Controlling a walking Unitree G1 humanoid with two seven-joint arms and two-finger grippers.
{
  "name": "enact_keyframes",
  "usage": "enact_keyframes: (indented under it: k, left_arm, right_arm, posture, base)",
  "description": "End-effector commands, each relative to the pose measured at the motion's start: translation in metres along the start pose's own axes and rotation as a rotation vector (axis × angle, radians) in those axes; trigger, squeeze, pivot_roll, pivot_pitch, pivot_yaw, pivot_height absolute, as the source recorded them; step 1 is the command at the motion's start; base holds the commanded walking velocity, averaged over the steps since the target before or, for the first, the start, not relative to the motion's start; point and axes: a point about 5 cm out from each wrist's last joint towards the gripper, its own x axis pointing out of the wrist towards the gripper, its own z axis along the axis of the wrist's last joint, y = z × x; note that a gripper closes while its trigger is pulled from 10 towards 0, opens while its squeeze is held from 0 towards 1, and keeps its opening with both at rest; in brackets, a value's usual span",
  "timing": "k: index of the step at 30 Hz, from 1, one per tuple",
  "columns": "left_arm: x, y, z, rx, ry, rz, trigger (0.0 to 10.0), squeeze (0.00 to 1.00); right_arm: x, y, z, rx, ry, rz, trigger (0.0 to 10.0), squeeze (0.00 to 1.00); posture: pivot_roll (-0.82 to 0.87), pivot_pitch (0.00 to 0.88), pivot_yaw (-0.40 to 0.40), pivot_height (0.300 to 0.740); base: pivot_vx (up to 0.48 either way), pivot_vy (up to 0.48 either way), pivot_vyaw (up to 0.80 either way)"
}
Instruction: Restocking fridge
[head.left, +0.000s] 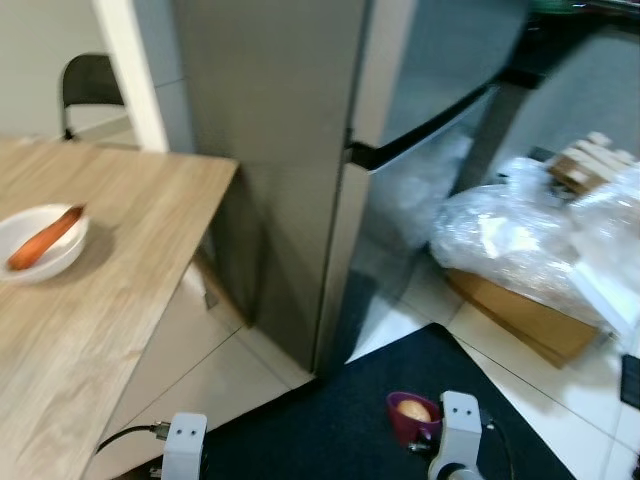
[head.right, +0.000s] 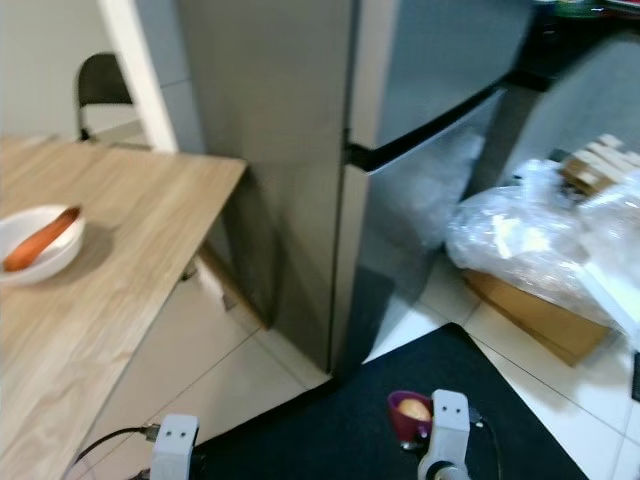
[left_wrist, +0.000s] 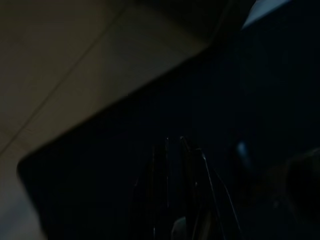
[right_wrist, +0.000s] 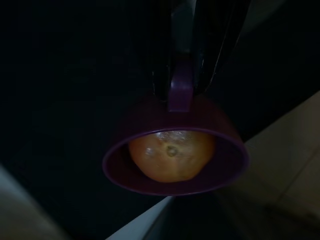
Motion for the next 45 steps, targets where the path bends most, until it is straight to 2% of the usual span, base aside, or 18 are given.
enact_keyframes:
  k: [1, 4, 17, 38, 45]
  left_arm:
    - [-0.006, 0.001, -0.014, 0.009, 0.050, -0.006, 10.0, 0.00]
    - [-0.006, 0.001, -0.014, 0.013, 0.048, -0.010, 10.0, 0.00]
    - [-0.007, -0.001, -0.015, -0.004, 0.036, -0.038, 10.0, 0.00]
    - [-0.011, -0.004, -0.022, -0.027, 0.043, -0.036, 10.0, 0.00]
    - [-0.012, -0.004, -0.024, -0.061, 0.043, -0.001, 10.0, 0.00]
  right_arm:
    - [0.000, 0.002, 0.001, 0.012, -0.014, -0.003, 10.0, 0.00]
    - [0.001, 0.001, 0.004, 0.028, -0.028, -0.003, 10.0, 0.00]
    - [0.000, 0.003, 0.003, -0.003, -0.026, 0.016, 10.0, 0.00]
    - [0.000, 0.004, 0.000, -0.046, -0.013, 0.035, 10.0, 0.00]
    - [-0.001, 0.004, -0.001, -0.062, -0.005, 0.043, 10.0, 0.00]
  posture:
    - [-0.10, 0.000, -0.010, 0.740]
    - [-0.10, 0.000, -0.009, 0.740]
    - [-0.10, 0.000, -0.005, 0.740]
    - [-0.10, 0.000, -0.024, 0.740]
    - [-0.09, 0.000, -0.032, 0.740]
  base:
    - [0.000, 0.000, -0.80]
    - [0.000, 0.000, -0.75]
    - [0.000, 0.000, 0.00]
    - [0.000, -0.377, 0.00]
    - [0.000, 0.000, 0.00]
